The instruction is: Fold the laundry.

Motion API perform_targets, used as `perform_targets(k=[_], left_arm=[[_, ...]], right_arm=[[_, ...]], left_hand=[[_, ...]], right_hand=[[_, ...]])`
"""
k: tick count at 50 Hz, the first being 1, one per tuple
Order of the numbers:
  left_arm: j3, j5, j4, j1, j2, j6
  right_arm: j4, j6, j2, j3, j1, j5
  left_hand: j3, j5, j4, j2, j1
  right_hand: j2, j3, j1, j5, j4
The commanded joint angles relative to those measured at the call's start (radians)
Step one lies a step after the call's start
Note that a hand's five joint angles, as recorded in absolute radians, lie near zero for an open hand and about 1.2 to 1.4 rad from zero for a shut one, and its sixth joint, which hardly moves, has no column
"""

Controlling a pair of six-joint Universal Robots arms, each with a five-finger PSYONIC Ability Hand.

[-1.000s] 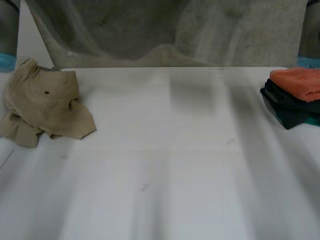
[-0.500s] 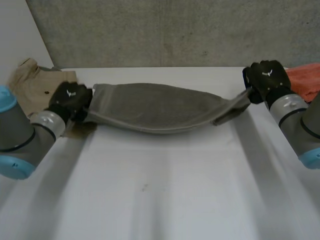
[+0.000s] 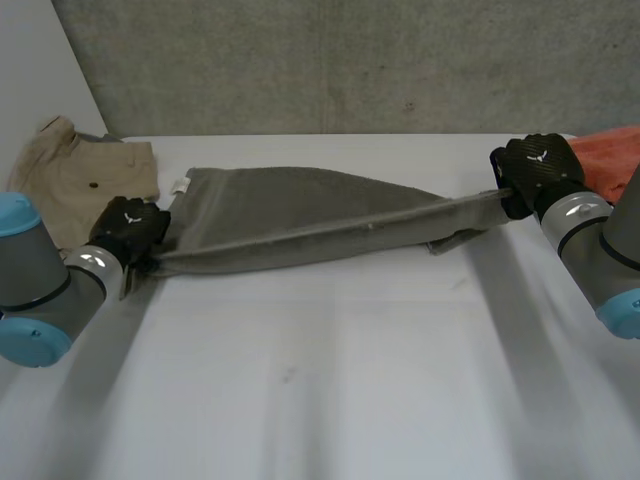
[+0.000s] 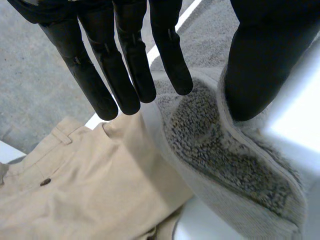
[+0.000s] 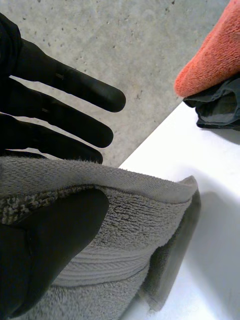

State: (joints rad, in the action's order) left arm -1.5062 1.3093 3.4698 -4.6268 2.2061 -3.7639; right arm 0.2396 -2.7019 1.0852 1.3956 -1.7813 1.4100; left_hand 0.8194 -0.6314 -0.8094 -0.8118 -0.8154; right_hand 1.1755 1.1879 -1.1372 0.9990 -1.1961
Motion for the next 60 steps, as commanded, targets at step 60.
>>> perform_targets(k=[60], left_arm=[[0.465,0.106,-0.551,0.089,-0.166,-0.112]], right_arm=[[-0.392,0.268,-0.132,-0.517,0.002,0.128]], left_hand=[[0.577,-0.59,-0.587,-0.585,-0.581]], right_hand=[[0.221,0.208,-0.259,0.223,-0.2]])
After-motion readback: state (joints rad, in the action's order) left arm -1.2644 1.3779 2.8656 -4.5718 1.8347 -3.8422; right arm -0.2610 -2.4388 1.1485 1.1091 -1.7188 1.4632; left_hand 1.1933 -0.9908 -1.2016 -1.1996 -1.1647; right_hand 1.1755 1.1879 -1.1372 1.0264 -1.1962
